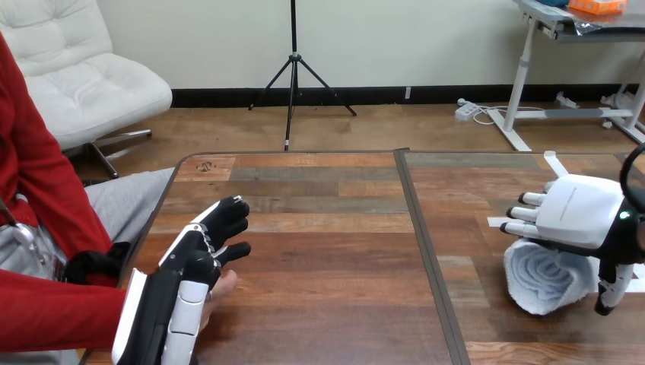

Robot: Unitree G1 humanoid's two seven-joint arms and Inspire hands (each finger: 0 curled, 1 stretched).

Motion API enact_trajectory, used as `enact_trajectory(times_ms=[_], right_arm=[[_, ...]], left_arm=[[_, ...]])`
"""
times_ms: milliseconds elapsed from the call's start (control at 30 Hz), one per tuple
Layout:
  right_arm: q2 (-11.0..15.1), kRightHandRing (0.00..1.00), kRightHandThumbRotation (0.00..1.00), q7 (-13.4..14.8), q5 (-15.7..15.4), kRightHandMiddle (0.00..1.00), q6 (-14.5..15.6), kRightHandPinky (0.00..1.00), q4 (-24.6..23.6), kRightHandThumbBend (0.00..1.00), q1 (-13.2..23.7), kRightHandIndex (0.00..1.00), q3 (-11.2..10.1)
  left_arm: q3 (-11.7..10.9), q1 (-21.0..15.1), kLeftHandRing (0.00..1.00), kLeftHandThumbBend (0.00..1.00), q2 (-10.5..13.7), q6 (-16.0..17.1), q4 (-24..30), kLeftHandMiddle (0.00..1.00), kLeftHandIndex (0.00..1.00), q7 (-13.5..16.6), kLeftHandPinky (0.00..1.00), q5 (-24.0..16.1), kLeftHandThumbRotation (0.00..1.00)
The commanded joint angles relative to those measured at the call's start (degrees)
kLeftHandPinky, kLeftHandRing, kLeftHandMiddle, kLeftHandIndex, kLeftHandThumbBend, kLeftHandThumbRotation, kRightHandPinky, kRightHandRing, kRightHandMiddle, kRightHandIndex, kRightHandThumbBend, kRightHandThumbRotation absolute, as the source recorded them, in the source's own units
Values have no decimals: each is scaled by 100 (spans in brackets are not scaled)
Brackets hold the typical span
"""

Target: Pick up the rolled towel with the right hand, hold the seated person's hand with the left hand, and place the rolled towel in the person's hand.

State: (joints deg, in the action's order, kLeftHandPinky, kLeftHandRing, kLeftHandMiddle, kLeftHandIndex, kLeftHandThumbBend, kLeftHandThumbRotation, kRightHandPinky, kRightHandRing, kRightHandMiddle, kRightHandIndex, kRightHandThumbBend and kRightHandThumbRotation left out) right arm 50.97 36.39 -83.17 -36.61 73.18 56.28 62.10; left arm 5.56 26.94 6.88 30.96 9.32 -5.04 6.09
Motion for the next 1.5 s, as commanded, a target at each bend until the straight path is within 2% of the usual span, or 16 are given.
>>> enact_trajectory(times_ms=[0,500,667,800,867,1000,1100,1133,1167,1367,1467], right_arm=[[-210,96,48,12,38,100,202,86,80,100,13,100,44],[-340,91,45,-109,117,97,347,83,169,100,-66,100,79],[-385,87,39,-83,32,94,515,78,187,100,-84,98,160],[-412,83,31,-7,143,89,470,74,227,100,-130,93,84],[-426,78,18,1,199,83,473,70,240,97,-154,88,42],[-445,70,8,277,317,75,480,62,252,86,-233,78,-28],[-463,61,4,269,399,67,465,54,260,74,-247,70,-46],[-473,54,2,236,435,60,455,48,264,68,-247,62,-58],[-480,52,2,214,462,58,449,46,267,66,-248,59,-64],[-500,38,0,89,706,45,355,33,260,62,-282,45,-158],[-525,31,0,-99,847,39,310,25,264,59,-290,39,-219]], left_arm=[[-91,-115,85,74,-167,130,270,84,81,42,77,-4,100],[-108,-53,86,74,-148,53,397,85,81,42,78,121,100],[-121,-19,86,74,-136,4,461,85,81,59,78,109,100],[-134,-10,86,74,-159,25,468,85,81,90,78,92,100],[-140,-6,86,74,-165,35,471,85,81,106,78,76,100],[-150,4,85,73,-189,62,471,84,80,142,77,81,100],[-153,36,85,73,-204,65,507,84,80,174,77,88,100],[-153,42,84,74,-208,64,515,83,79,182,77,98,100],[-154,44,84,74,-210,64,518,83,79,187,77,105,100],[-171,2,84,72,-194,233,415,83,79,107,77,207,100],[-182,-4,84,72,-197,246,408,83,79,94,77,240,100]])
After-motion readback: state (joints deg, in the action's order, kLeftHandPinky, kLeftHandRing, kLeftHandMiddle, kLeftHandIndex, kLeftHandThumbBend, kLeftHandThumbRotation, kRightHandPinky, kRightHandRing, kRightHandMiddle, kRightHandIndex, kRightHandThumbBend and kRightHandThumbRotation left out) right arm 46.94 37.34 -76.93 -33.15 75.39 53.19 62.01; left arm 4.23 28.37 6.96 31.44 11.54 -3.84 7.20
